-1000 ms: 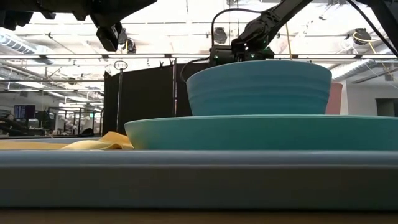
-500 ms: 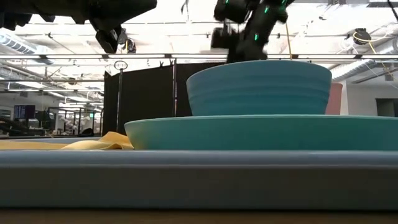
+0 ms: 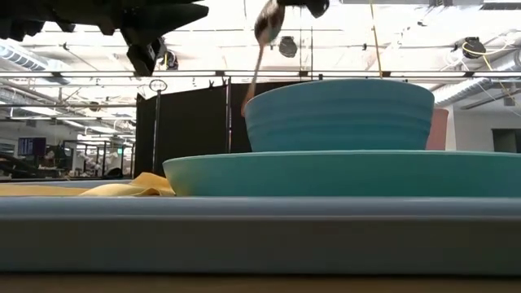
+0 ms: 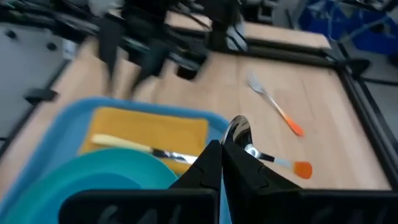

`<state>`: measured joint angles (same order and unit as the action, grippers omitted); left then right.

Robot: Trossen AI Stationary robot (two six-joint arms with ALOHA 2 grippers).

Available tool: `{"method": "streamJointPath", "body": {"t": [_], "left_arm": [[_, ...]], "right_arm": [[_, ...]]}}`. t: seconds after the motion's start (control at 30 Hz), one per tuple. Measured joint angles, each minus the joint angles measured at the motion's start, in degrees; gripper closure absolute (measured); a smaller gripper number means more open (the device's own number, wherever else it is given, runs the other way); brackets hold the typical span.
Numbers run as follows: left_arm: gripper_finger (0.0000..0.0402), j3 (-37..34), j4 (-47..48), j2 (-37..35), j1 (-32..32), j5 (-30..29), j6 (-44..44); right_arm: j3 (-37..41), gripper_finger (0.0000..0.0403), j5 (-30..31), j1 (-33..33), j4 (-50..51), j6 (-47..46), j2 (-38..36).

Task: Set up tray
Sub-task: Put the orange spoon on top of the yellow napkin to the left of the yellow knife

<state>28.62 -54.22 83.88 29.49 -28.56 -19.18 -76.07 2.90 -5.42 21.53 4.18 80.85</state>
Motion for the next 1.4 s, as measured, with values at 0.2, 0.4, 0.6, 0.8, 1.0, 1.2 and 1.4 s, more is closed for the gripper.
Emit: {"method": "streamJointPath", "body": {"t": [0.2, 0.4, 0.6, 0.8, 1.0, 1.2, 1.4], "left_arm": [[0.0323, 0.08, 0.07, 0.0, 0.81, -2.73, 3.56], [0.0323, 4.23, 0.55, 0.0, 7.45, -19.49, 23.5], [0.0323, 10.63, 6.65, 0.2, 12.77, -31.82, 38.59], [0.0323, 12.83, 13.69, 0.26, 14.95, -37.72, 35.57], [0.0322, 12.85, 15.62, 0.26, 15.31, -37.52, 30.82], [0.0298, 12.85, 18.79, 0.26, 16.09, -39.83, 36.85], [0.026, 12.85, 21.57, 0.24, 15.85, -45.72, 38.49]], "right_arm": [[0.07, 0.0402, 0.0, -5.49, -3.92, -0.52, -0.15], [0.07, 0.0402, 0.08, -9.85, -10.31, 0.32, -0.38], [-0.02, 0.0403, -0.19, -14.04, -11.4, 2.85, -0.45], [-0.02, 0.0403, -1.49, -18.65, -11.73, 2.87, -0.55], [-0.02, 0.0403, 0.49, -23.05, -11.78, 2.93, -0.5], [-0.02, 0.0403, 11.16, -27.26, -15.34, 2.71, -0.51], [0.0, 0.0403, 12.33, -29.74, -22.47, 3.41, -0.46]]}}
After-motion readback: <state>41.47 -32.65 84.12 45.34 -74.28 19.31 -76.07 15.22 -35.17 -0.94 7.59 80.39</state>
